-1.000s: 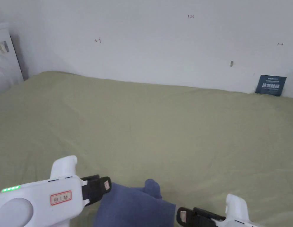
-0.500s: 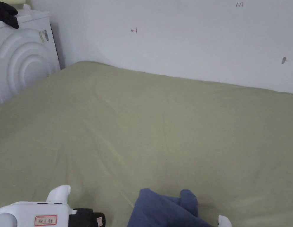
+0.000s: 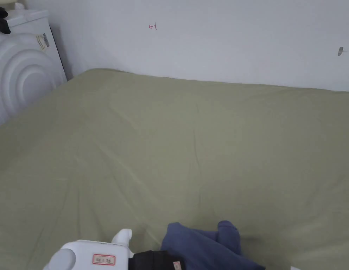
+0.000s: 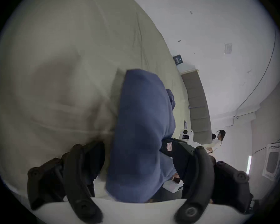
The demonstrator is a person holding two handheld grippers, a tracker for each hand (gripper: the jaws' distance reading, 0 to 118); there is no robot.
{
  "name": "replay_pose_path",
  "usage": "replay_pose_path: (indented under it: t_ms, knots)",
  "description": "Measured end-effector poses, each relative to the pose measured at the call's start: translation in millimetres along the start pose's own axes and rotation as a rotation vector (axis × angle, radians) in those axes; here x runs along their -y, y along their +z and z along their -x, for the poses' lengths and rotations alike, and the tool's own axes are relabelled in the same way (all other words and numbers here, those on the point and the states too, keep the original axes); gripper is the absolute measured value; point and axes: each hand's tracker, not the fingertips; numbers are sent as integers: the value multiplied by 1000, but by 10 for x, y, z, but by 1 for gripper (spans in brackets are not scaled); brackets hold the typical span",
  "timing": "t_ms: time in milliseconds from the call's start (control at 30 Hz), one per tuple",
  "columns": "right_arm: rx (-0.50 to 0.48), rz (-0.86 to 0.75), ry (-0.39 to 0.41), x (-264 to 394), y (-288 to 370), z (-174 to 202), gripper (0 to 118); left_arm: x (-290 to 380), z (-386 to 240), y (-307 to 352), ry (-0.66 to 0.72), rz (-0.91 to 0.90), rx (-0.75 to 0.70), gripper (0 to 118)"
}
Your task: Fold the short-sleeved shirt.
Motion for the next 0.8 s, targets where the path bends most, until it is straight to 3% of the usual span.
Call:
replay_pose_path:
  t_ms: [67,100,133,167,500,800]
  knots:
    - [4,-2,2,5,4,15,1,6,-86,-30,-31,-44,38,90]
    - [9,-5,6,13,8,33,1,15,-122,-45,-4,-48,50,80]
    - [14,-9,13,16,7,62,1,15,-141,-56,25,-38,44,39]
    - [19,-13,16,21,7,82,1,7,-161,-58,21,-26,34,22]
    - [50,-75,148,108,82,540,1,-354,-191,401,-90,-53,45,22]
    - [19,-113,193,157,140,866,1,-1158,289,1772,-122,-159,-166,22]
